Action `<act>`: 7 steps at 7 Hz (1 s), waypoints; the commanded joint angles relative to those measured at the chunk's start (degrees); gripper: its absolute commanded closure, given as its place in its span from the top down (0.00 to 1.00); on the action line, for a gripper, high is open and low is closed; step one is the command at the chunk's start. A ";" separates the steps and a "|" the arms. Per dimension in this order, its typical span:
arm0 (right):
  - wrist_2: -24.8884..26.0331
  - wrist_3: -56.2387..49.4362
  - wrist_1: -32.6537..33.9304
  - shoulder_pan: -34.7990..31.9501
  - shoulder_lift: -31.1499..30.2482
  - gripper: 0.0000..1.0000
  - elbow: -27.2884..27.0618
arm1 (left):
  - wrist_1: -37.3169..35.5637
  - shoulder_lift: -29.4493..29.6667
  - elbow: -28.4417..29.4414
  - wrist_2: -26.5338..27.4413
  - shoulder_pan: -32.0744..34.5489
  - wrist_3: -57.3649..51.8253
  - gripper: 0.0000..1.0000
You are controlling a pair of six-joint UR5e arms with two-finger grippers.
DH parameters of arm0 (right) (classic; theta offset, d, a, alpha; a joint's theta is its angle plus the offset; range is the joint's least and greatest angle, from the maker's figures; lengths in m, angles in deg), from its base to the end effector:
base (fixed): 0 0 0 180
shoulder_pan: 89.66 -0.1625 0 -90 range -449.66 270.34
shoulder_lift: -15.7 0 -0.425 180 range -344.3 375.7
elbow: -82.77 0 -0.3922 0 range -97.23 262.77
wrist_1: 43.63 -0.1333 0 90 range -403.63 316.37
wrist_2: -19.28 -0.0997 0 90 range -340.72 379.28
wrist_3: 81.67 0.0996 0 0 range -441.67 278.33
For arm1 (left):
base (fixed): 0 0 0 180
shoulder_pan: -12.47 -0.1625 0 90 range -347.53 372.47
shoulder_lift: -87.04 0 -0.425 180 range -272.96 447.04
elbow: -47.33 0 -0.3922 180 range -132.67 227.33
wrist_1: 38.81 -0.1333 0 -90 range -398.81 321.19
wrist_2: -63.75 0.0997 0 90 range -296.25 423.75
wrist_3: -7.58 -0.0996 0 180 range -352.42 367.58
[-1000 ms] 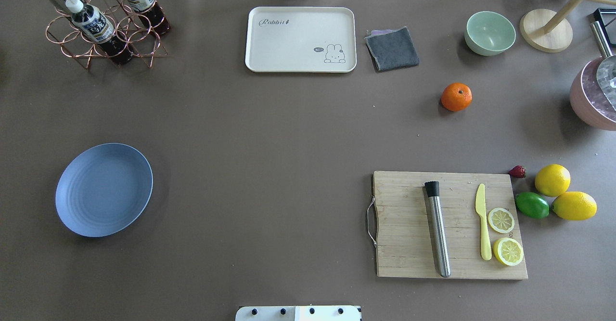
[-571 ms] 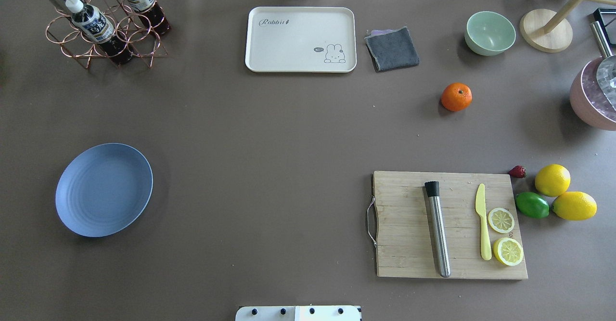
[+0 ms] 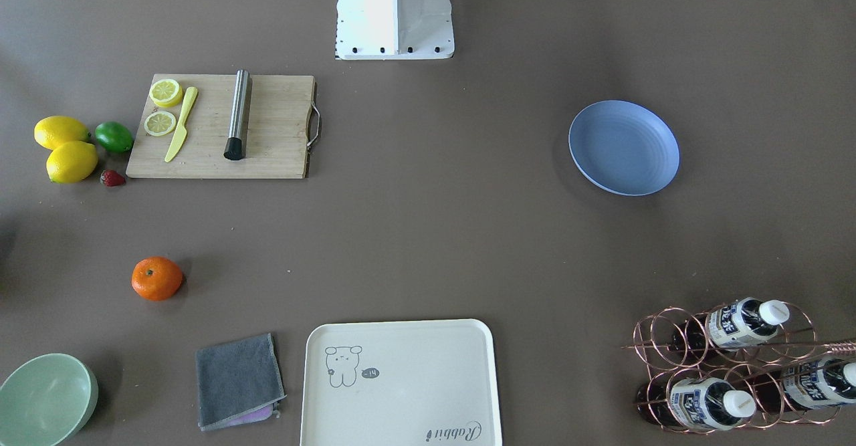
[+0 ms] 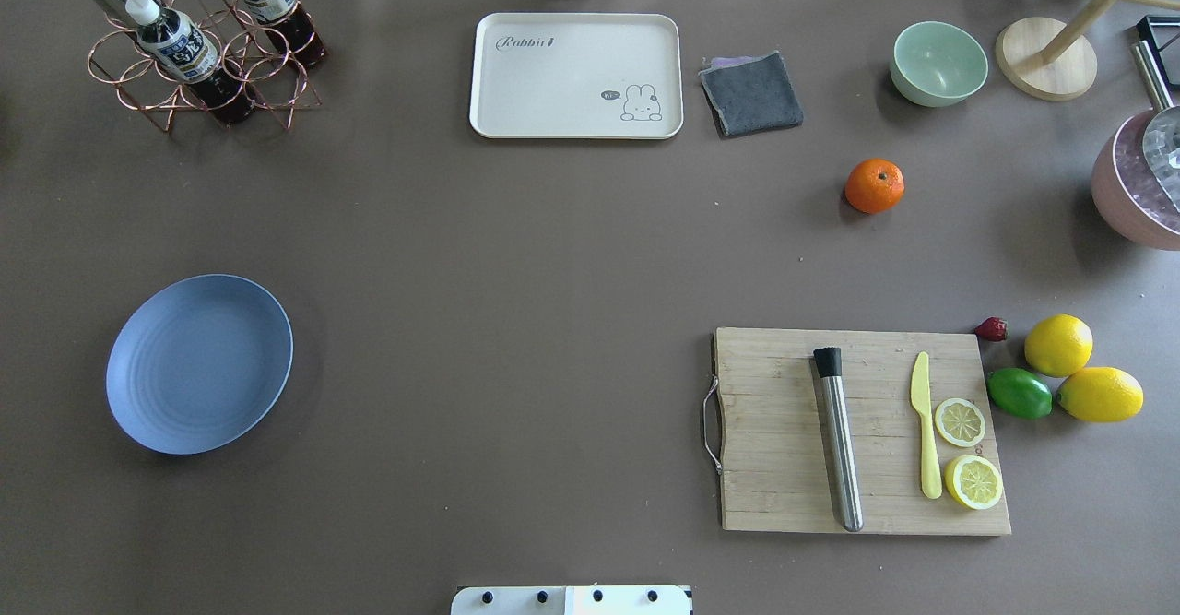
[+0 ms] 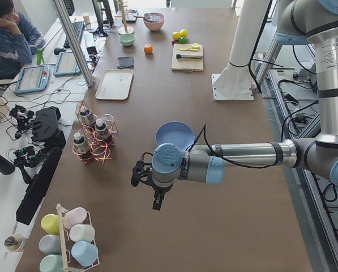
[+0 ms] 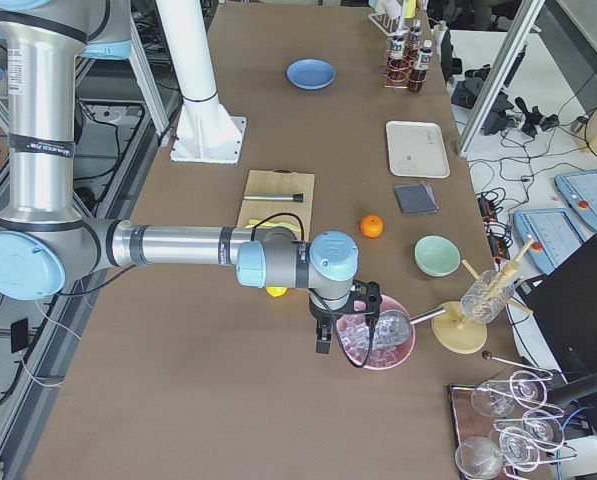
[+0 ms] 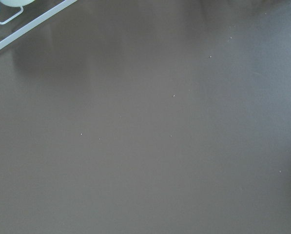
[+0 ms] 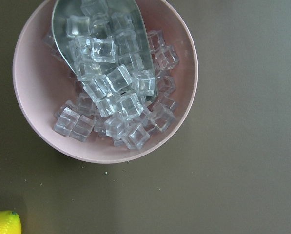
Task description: Pick orange to plate
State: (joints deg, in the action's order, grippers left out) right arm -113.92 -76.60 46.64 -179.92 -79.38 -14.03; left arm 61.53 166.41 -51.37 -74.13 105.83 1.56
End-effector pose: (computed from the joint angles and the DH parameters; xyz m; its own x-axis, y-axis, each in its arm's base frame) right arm 0.0672 -0.4556 0.6441 0.7258 0.0744 0.6839 -0.0689 0.9970 -0.0353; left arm -0.0841 -0.4178 0.6449 0.6782 0.1722 -0.7144 -0.0132 0.9749 0.2224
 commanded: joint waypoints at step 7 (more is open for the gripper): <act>-1.98 0.38 -0.09 0.35 2.78 1.00 -5.67 | 9.68 7.03 4.03 -9.00 -0.02 0.48 0.99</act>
State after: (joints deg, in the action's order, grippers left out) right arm -115.96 -76.26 46.56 -179.79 -77.80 -17.37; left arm 69.83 172.84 -48.06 -76.98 105.86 1.69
